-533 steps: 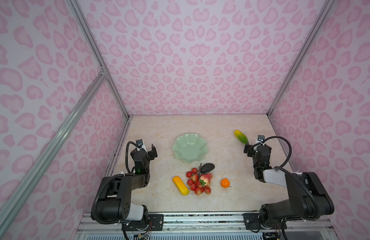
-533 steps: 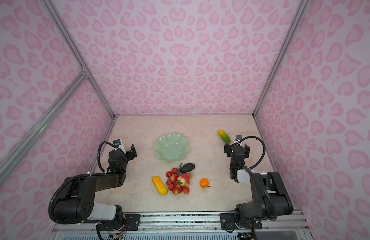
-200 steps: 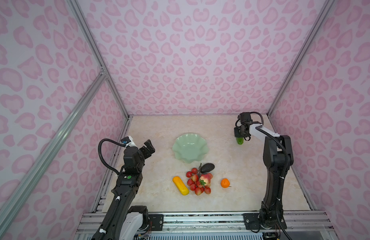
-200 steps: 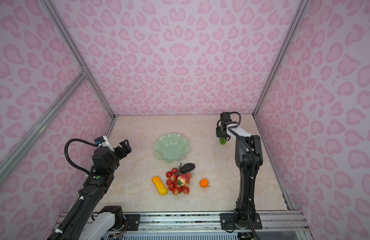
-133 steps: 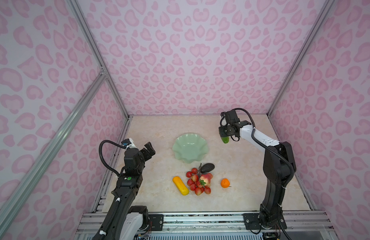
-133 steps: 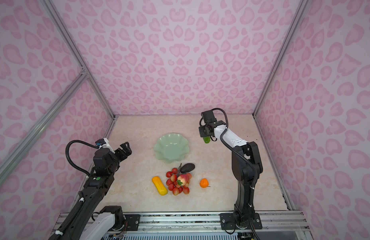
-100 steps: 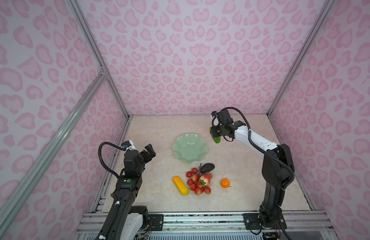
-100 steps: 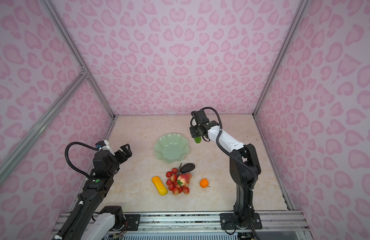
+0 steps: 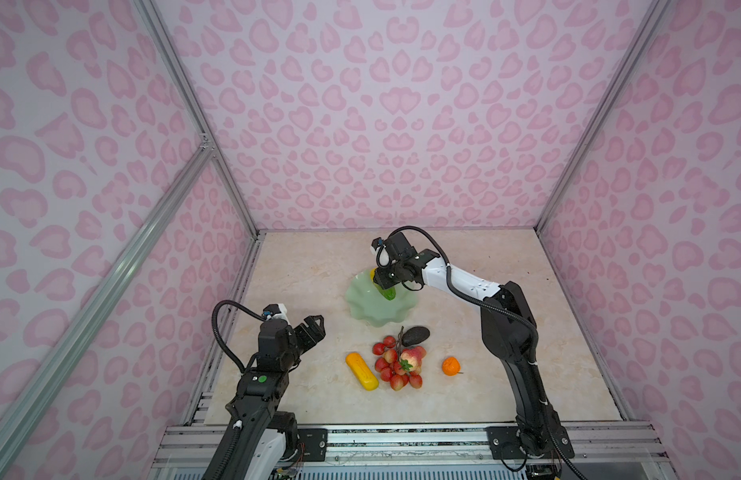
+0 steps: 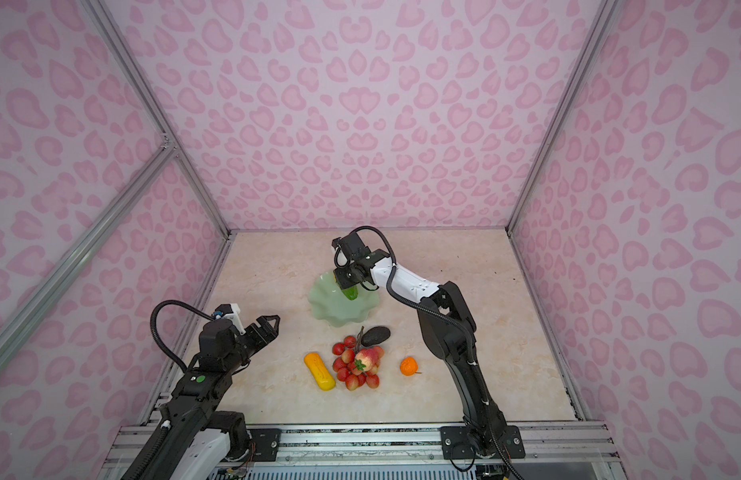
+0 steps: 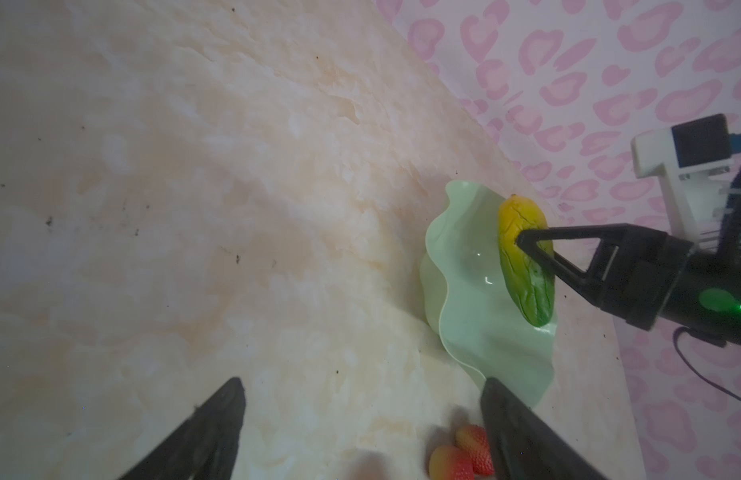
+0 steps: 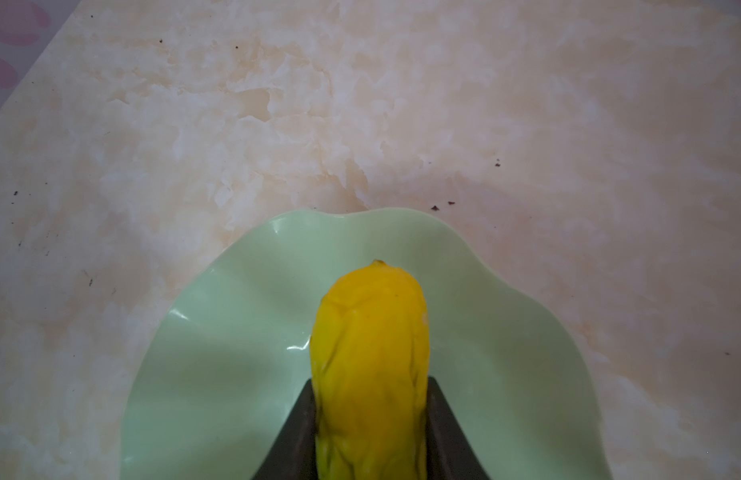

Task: Place and organize the fake fruits in the fruit bowl
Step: 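Carry the yellow-green fruit into the green bowl and release it, then grasp the yellow mango with the left gripper while the right gripper withdraws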

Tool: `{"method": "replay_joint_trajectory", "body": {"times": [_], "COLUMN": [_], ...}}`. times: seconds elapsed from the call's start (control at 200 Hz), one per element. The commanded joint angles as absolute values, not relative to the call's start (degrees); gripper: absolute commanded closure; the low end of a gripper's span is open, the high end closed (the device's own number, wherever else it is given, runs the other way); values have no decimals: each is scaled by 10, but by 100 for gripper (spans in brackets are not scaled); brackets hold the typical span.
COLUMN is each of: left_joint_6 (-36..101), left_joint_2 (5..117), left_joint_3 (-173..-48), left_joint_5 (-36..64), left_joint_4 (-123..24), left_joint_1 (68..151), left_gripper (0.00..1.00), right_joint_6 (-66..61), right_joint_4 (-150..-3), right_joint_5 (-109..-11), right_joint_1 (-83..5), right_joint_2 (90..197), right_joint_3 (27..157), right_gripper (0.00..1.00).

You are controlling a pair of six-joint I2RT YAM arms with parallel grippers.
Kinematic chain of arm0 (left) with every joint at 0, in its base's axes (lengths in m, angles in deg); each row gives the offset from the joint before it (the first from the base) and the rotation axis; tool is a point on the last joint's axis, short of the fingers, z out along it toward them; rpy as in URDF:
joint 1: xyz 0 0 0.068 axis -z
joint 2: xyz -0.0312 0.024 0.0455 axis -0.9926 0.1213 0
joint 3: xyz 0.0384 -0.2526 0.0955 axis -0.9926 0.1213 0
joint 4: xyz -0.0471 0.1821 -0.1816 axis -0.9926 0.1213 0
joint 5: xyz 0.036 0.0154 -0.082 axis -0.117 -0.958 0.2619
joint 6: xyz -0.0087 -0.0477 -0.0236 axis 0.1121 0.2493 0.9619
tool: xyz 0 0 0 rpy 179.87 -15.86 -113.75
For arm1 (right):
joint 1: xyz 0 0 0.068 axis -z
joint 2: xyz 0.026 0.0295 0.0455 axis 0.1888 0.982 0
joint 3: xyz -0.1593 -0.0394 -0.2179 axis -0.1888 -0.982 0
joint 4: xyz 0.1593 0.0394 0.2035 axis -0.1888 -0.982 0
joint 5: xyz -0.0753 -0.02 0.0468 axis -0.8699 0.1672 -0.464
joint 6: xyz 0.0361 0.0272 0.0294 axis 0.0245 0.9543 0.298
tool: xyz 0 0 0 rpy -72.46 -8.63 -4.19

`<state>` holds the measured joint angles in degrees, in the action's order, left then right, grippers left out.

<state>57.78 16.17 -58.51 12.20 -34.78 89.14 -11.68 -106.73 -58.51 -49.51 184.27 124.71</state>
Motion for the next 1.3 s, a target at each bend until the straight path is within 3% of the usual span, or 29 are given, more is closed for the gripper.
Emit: {"method": "replay_joint_trajectory", "body": {"times": [0.0,0.175,0.395,0.59,0.785,1.025,1.295], "left_joint_6": [615,640,670,691,704,719,733], "left_joint_2": [151,142,162,204,276,388,475], "left_joint_3": [-571,-550,-536,-537,-550,-575,-598], "left_joint_5": [126,118,88,61,23,11,7], "left_joint_4": [-348,-349,-365,-380,-406,-443,-452], "left_joint_1": [910,951,1027,1102,1183,1253,1291], "left_gripper": [11,12,14,17,18,26,52], "right_joint_6": [-108,-102,-91,-76,-61,-49,-42], "right_joint_4": [-1077,-1072,-1063,-984,-912,-926,-931], "right_joint_5": [-574,-586,-587,-609,-624,-623,-627], "right_joint_1": [-501,-506,-505,-491,-463,-441,-437], "right_joint_2": [1865,1887,1870,1716,1561,1452,1398], "right_joint_3": [1256,1248,1236,1127,976,858,792], "right_gripper": [78,74,50,35,14,12,14]}}
